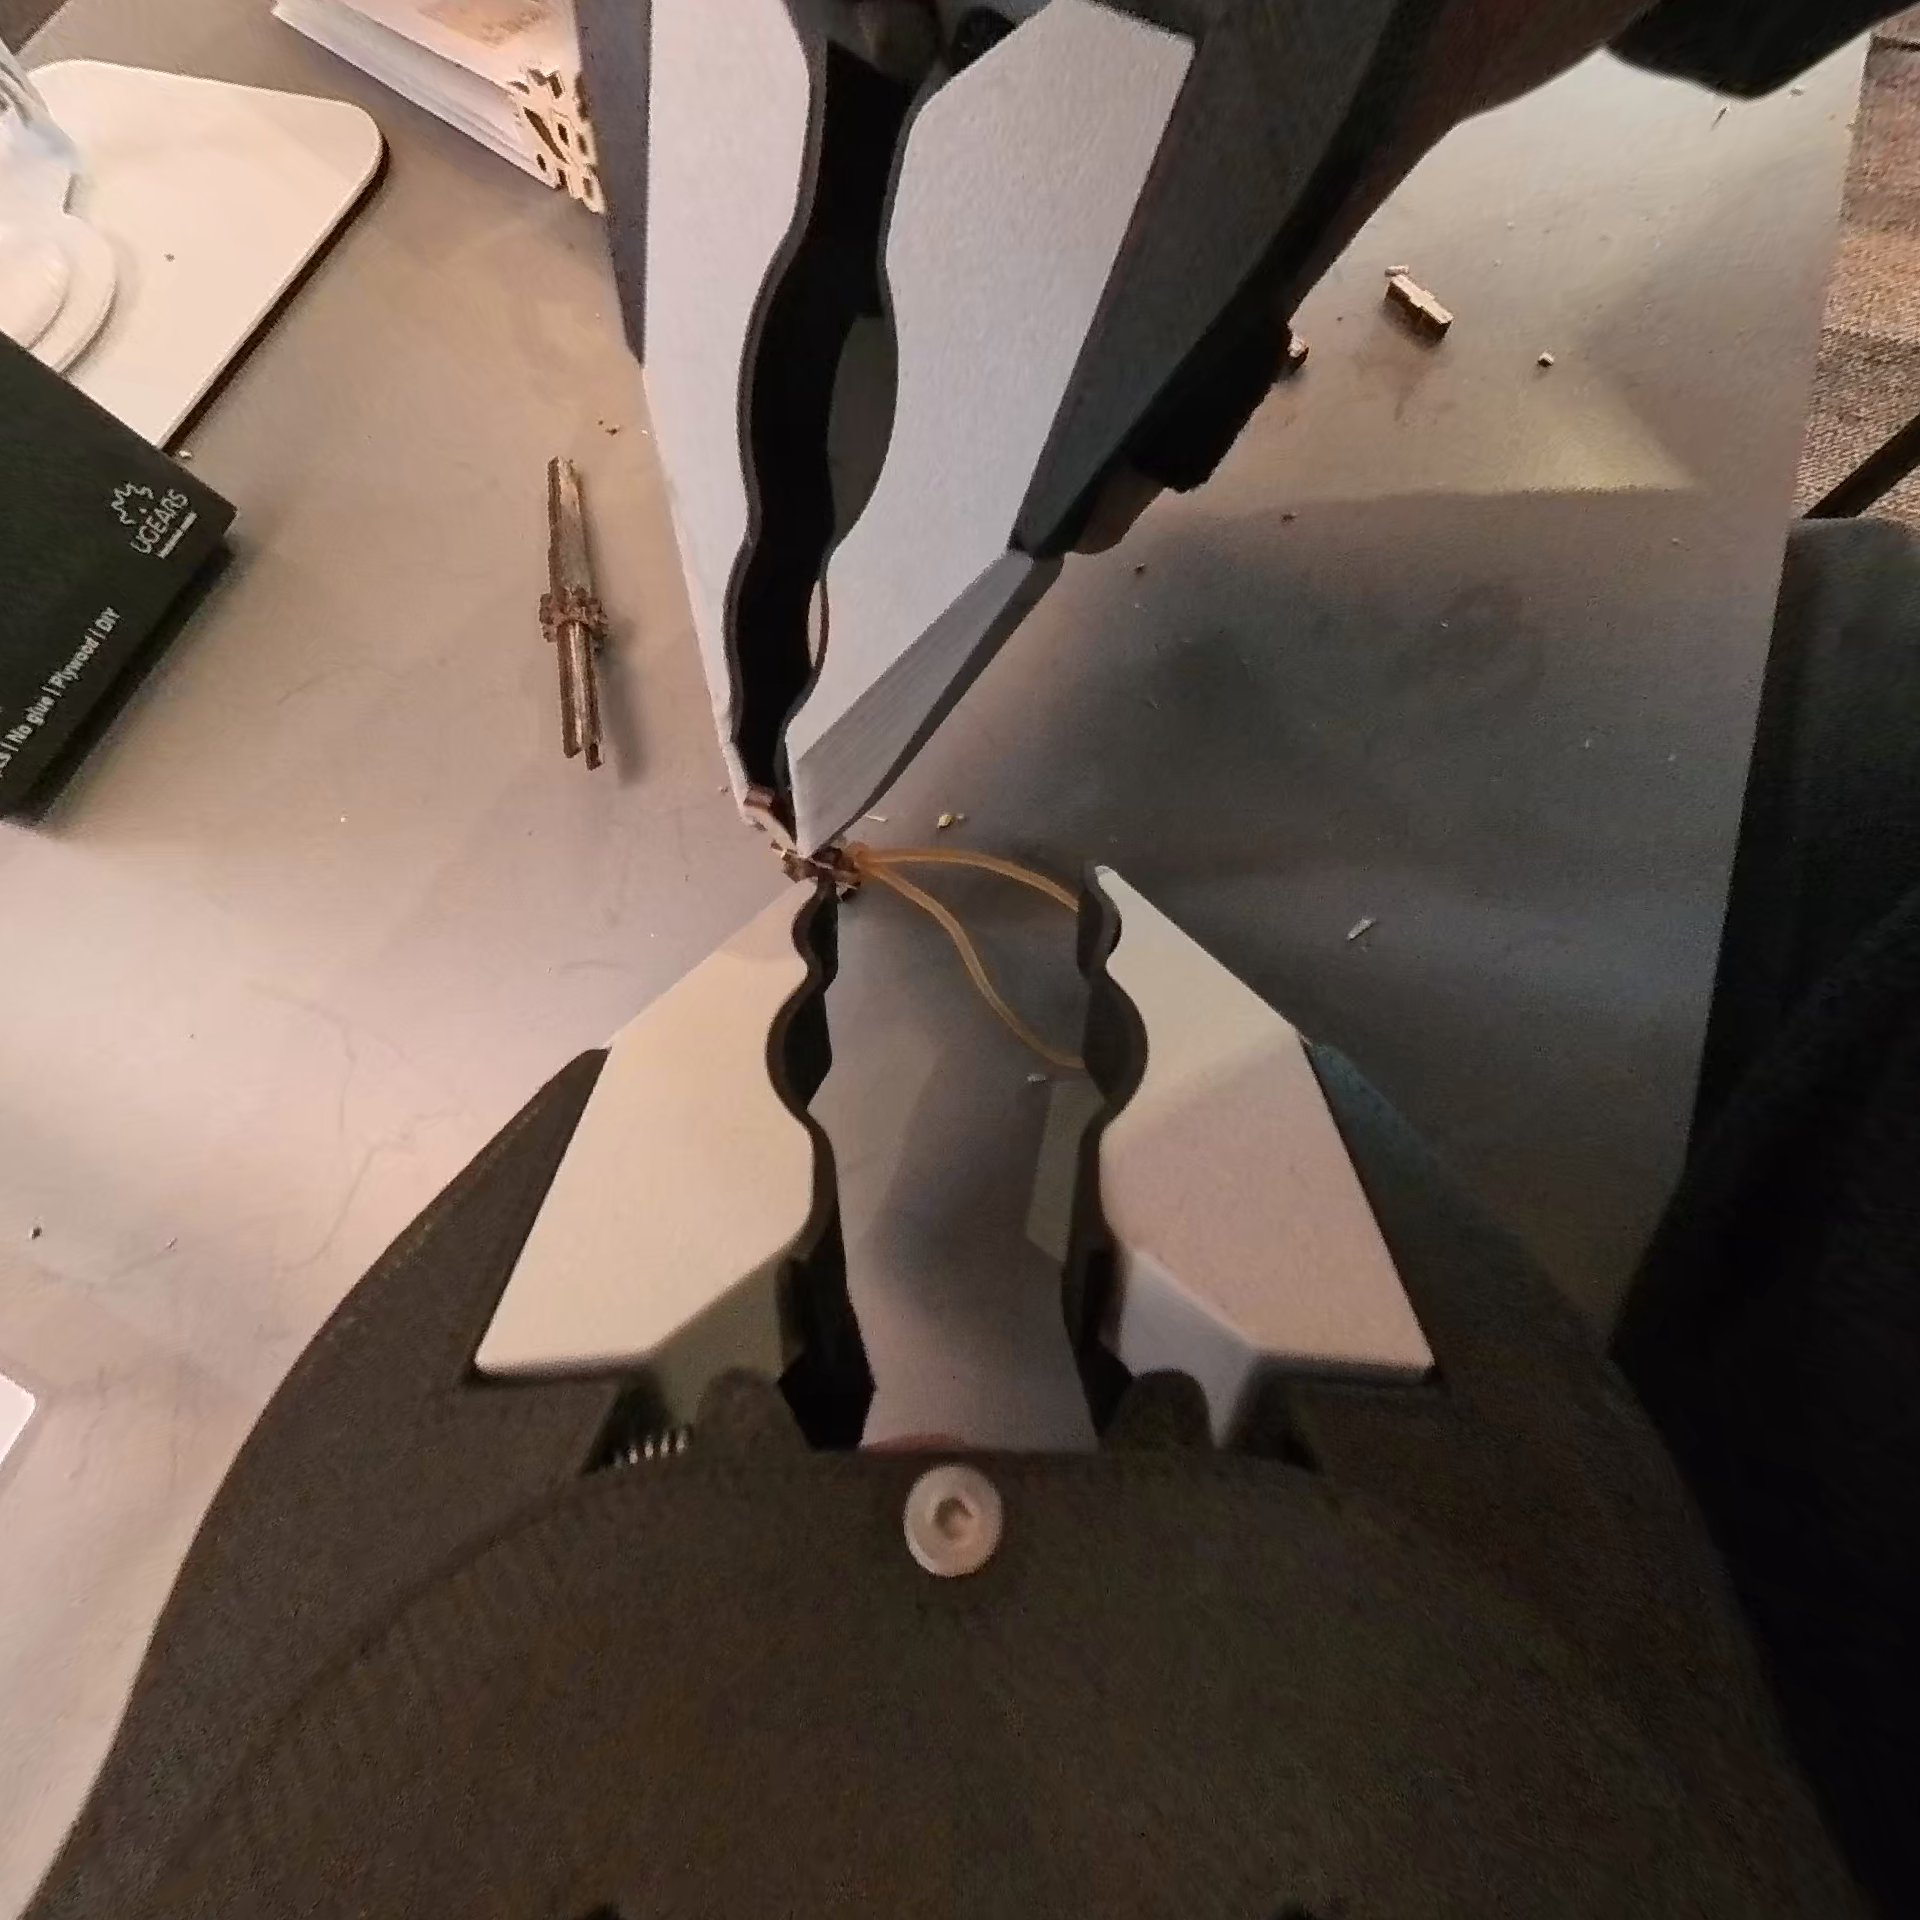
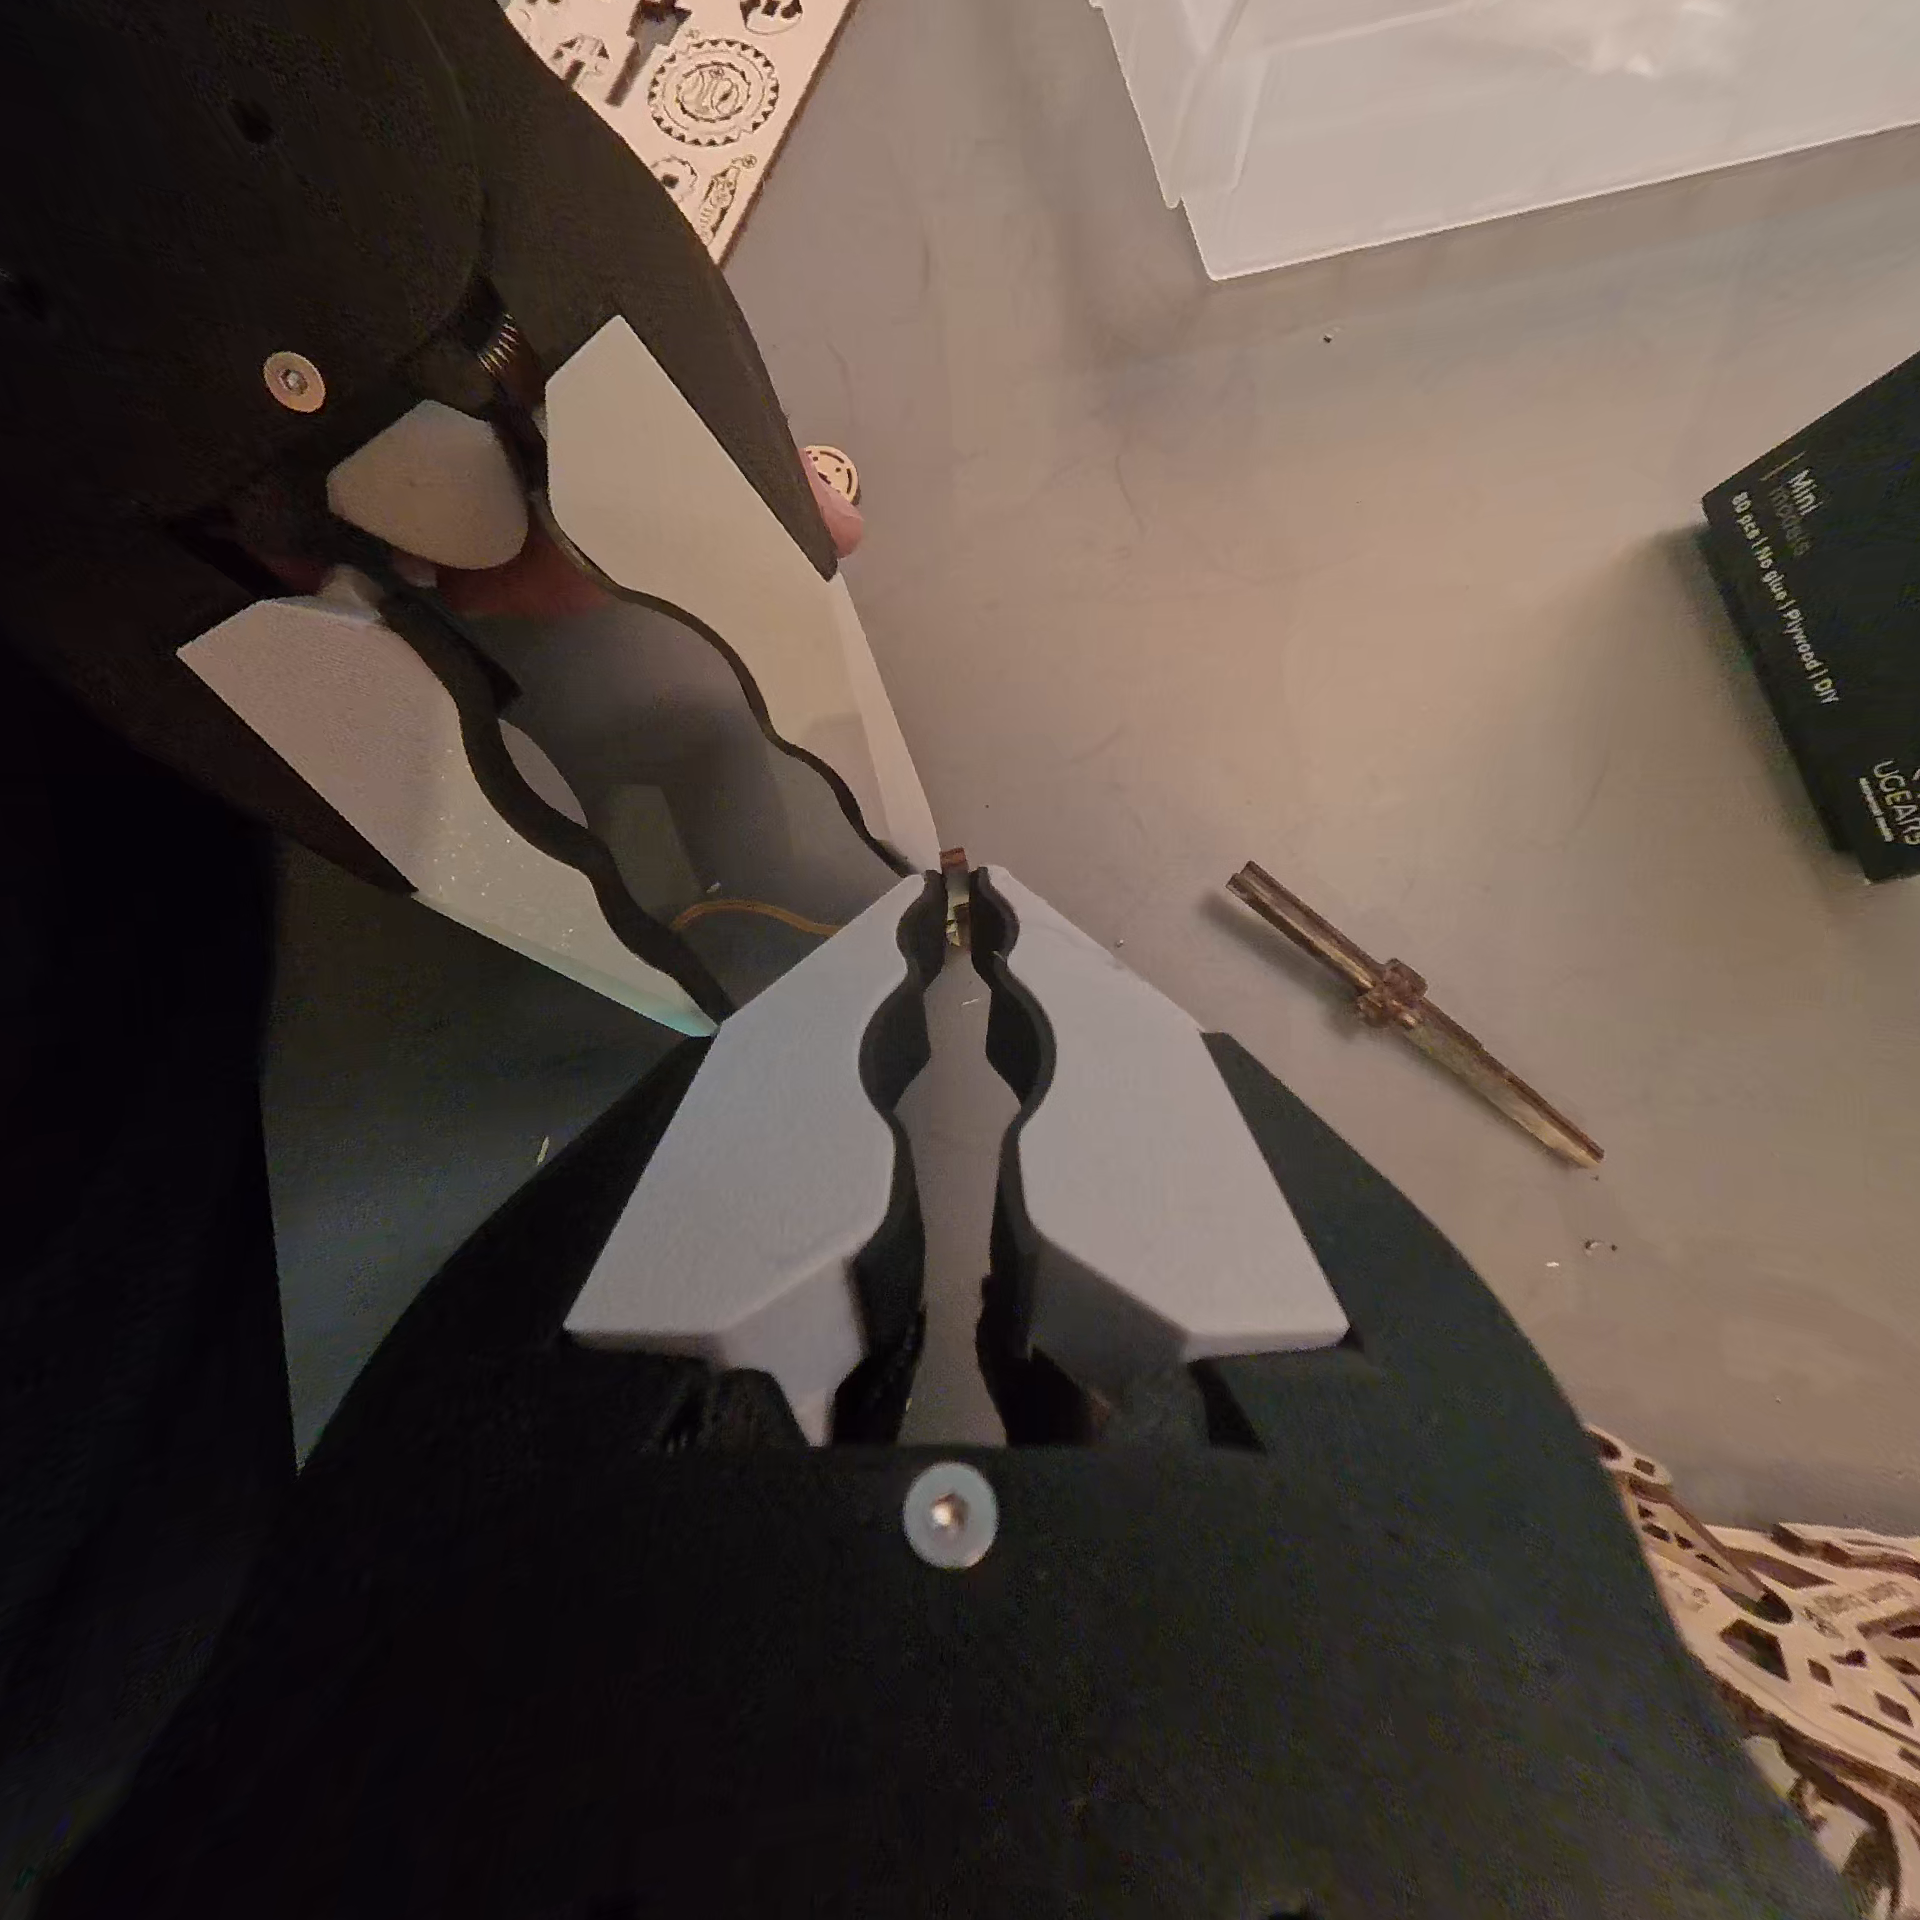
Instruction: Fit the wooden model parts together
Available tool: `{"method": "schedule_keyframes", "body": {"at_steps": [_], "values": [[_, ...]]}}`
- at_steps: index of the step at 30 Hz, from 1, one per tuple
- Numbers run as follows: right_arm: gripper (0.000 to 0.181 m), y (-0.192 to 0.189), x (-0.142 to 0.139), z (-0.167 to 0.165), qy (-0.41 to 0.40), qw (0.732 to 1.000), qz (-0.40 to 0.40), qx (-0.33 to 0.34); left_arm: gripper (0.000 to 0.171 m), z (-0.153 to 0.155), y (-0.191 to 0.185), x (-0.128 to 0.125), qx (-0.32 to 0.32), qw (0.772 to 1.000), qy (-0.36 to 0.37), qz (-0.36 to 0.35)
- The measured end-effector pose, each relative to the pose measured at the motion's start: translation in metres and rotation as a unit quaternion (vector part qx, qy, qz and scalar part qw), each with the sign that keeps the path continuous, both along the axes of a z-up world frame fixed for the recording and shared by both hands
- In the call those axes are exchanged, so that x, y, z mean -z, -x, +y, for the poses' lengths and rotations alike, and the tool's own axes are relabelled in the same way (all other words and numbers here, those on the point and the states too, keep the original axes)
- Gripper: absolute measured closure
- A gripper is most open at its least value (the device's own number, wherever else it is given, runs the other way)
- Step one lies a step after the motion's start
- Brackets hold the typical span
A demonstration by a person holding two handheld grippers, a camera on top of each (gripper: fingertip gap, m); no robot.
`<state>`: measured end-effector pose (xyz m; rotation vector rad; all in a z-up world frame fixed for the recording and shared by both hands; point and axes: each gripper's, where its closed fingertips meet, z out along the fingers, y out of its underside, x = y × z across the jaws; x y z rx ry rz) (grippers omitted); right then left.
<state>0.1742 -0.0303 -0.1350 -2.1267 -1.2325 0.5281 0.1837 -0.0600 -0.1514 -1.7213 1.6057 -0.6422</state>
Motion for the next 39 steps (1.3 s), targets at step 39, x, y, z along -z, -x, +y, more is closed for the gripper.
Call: {"method": "schedule_keyframes", "body": {"at_steps": [39], "values": [[0.178,-0.0054,0.0077,-0.0022,0.048,0.997,-0.053,-0.015,0.126,-0.0018,-0.0019,0.004,0.006,0.999,0.03,0.01]]}}
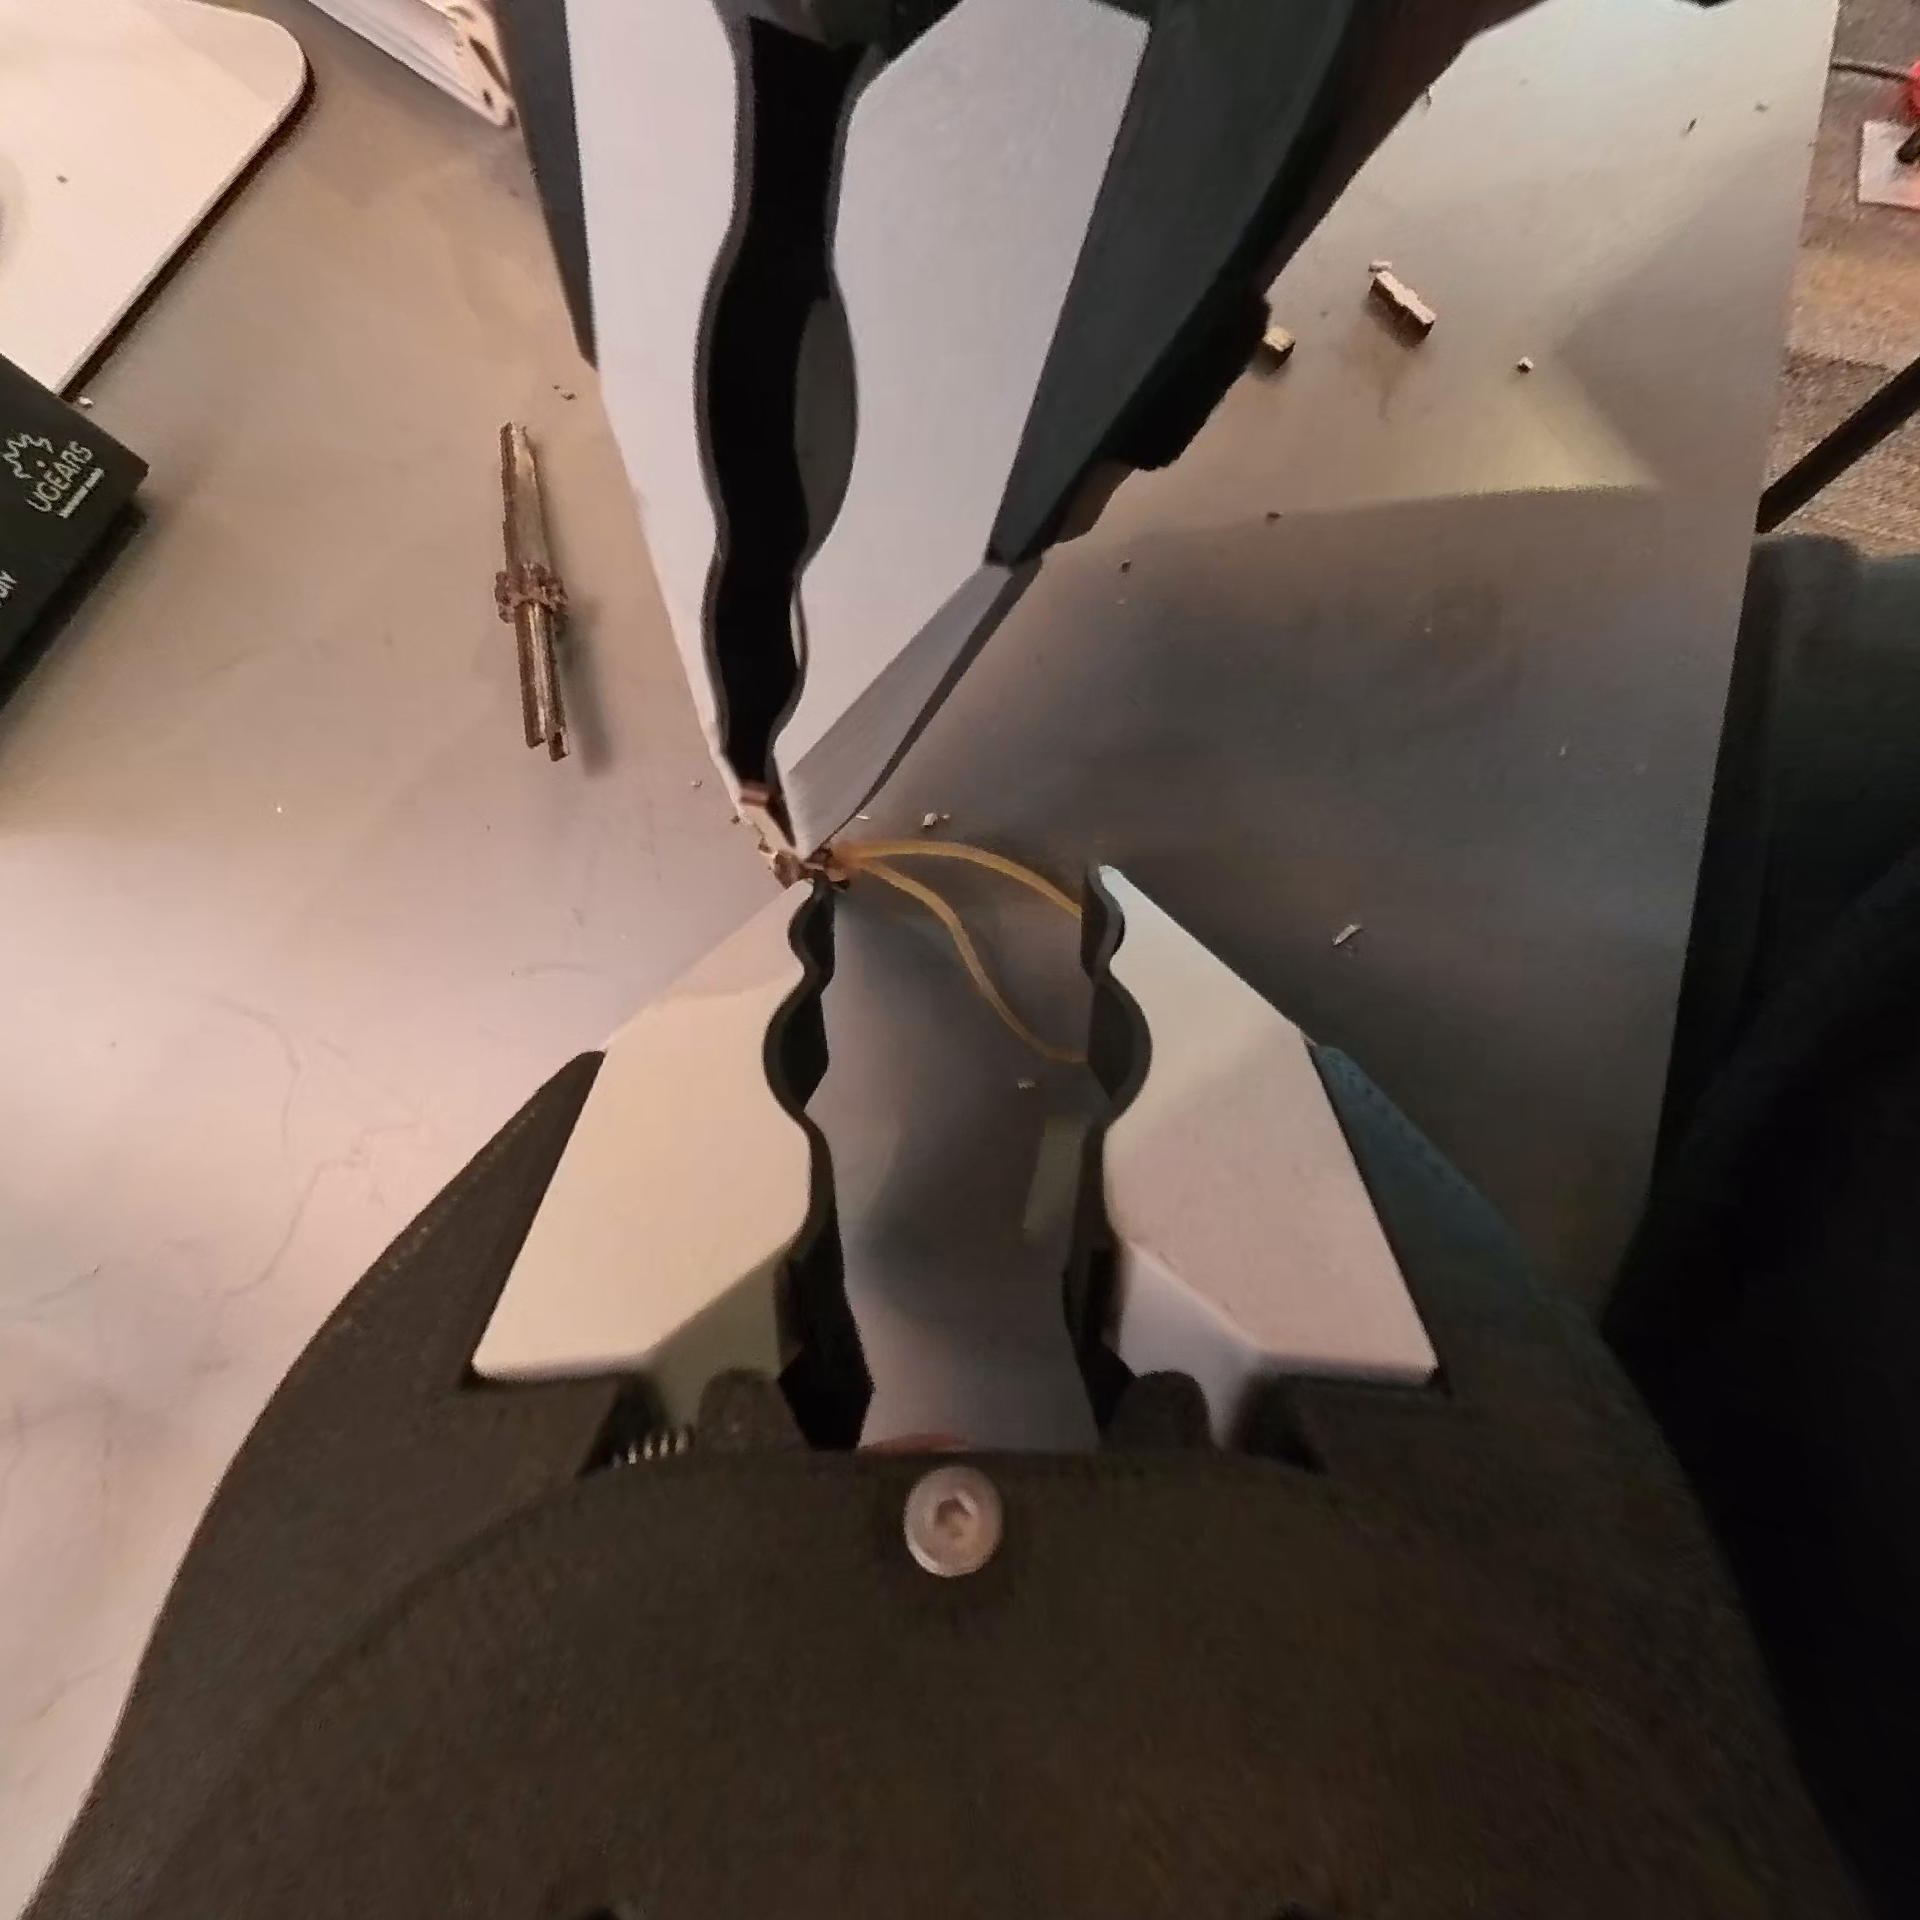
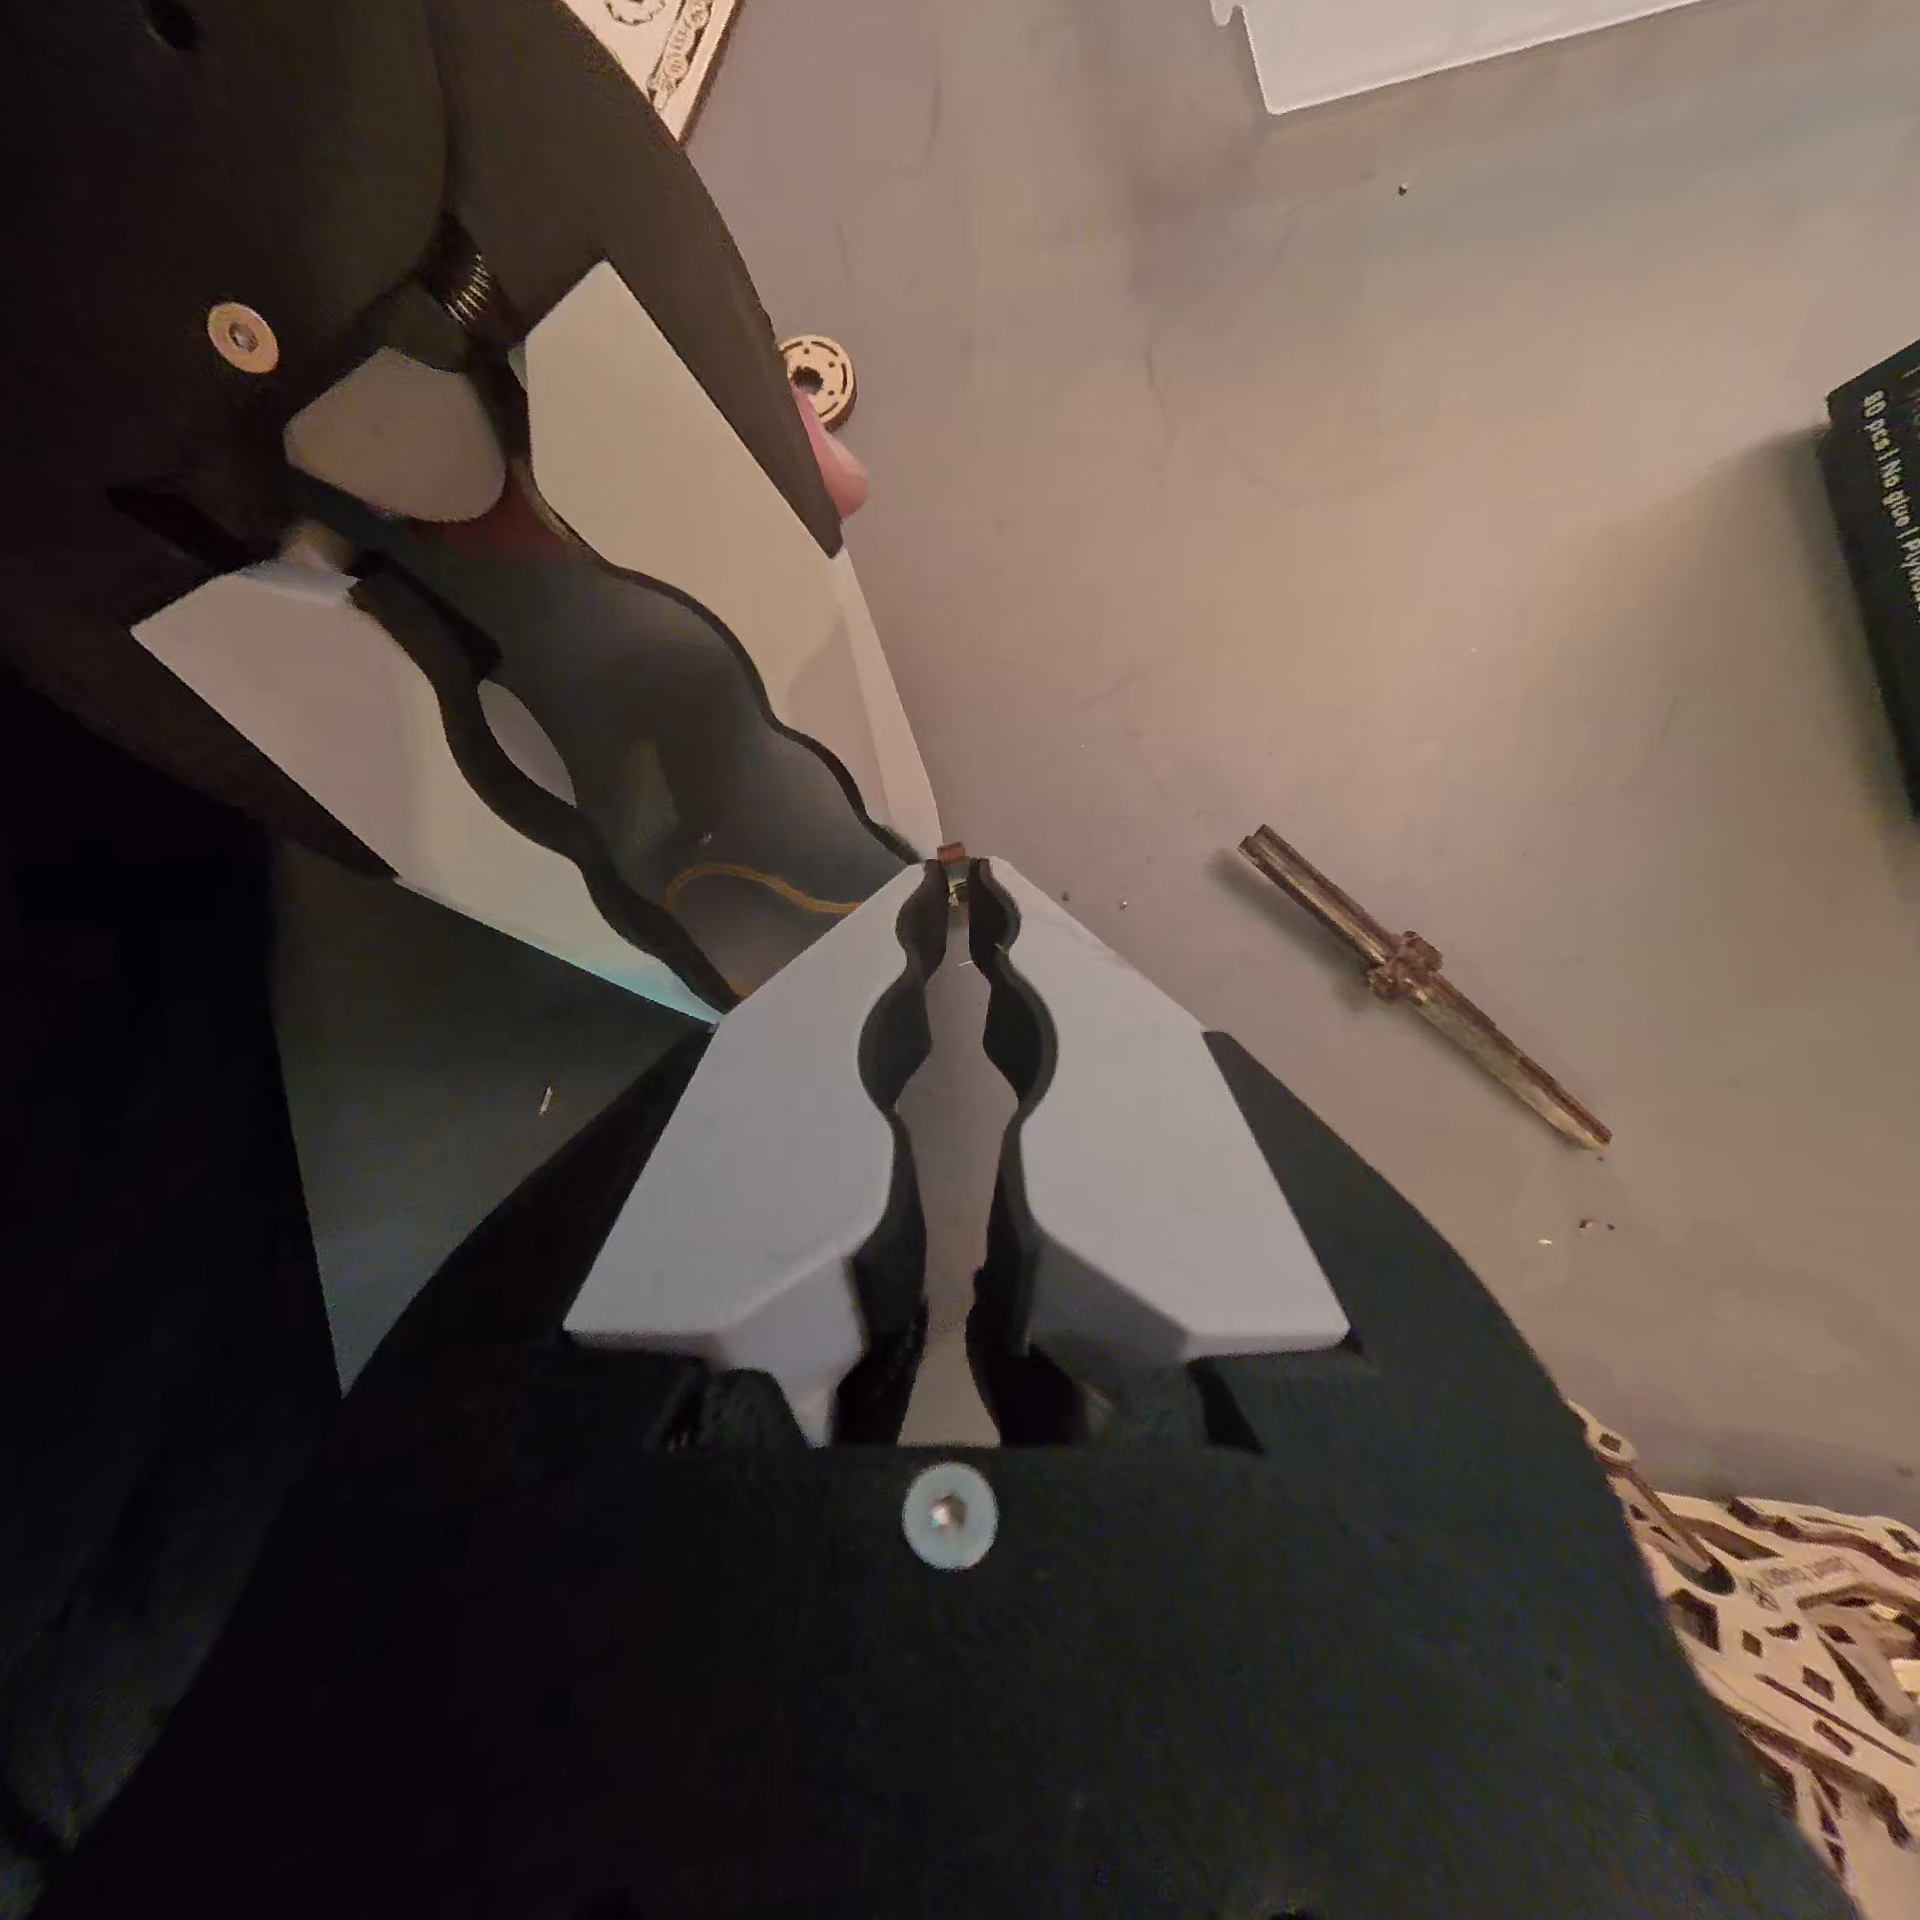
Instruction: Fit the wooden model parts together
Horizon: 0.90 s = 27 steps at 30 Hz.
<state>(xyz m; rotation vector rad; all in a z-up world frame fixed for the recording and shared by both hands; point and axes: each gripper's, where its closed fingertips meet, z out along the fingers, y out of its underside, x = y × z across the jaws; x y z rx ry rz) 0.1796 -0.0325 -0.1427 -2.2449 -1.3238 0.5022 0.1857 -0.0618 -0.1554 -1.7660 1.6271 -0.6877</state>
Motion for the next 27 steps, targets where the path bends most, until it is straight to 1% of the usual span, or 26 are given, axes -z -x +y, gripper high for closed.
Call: {"method": "schedule_keyframes", "body": {"at_steps": [6,9,10,12,14,17,18,21,22,24,25,27], "values": [[0.178,0.0,-0.001,0.001,0.006,1.0,0.004,-0.002,0.127,0.0,0.0,0.0,-0.001,1.0,0.01,-0.001],[0.178,0.0,-0.003,0.002,0.022,1.0,0.008,0.0,0.122,-0.002,-0.001,-0.003,0.005,1.0,0.01,-0.012],[0.165,0.001,-0.005,0.001,0.026,1.0,0.013,-0.004,0.122,-0.003,-0.001,-0.006,0.008,1.0,0.01,-0.022],[0.161,0.001,-0.008,0.003,0.017,1.0,0.02,-0.001,0.12,-0.004,0.0,-0.011,0.009,0.999,0.016,-0.032],[0.161,0.002,-0.014,0.004,0.005,1.0,0.029,-0.003,0.119,-0.007,0.005,-0.014,0.012,0.999,0.023,-0.032],[0.15,0.0,-0.017,0.004,-0.004,0.999,0.042,-0.001,0.121,-0.002,0.018,-0.029,0.009,0.999,0.004,-0.038],[0.149,-0.001,-0.019,0.003,-0.007,0.999,0.046,0.0,0.121,-0.001,0.023,-0.034,0.013,0.999,0.005,-0.038],[0.148,-0.007,-0.031,0.0,-0.019,0.998,0.066,0.012,0.121,0.022,0.05,-0.045,-0.017,1.0,-0.009,-0.018],[0.148,-0.013,-0.033,-0.001,-0.019,0.997,0.069,0.02,0.119,0.025,0.059,-0.041,-0.018,1.0,0.0,0.002],[0.148,-0.025,-0.035,-0.006,-0.017,0.997,0.072,0.034,0.112,0.037,0.078,-0.03,-0.046,0.998,-0.01,0.044],[0.148,-0.03,-0.037,-0.01,-0.021,0.997,0.071,0.038,0.112,0.038,0.086,-0.024,-0.05,0.997,-0.007,0.064],[0.15,-0.037,-0.043,-0.019,-0.029,0.996,0.074,0.044,0.114,0.046,0.099,-0.012,-0.079,0.993,-0.002,0.085]]}}
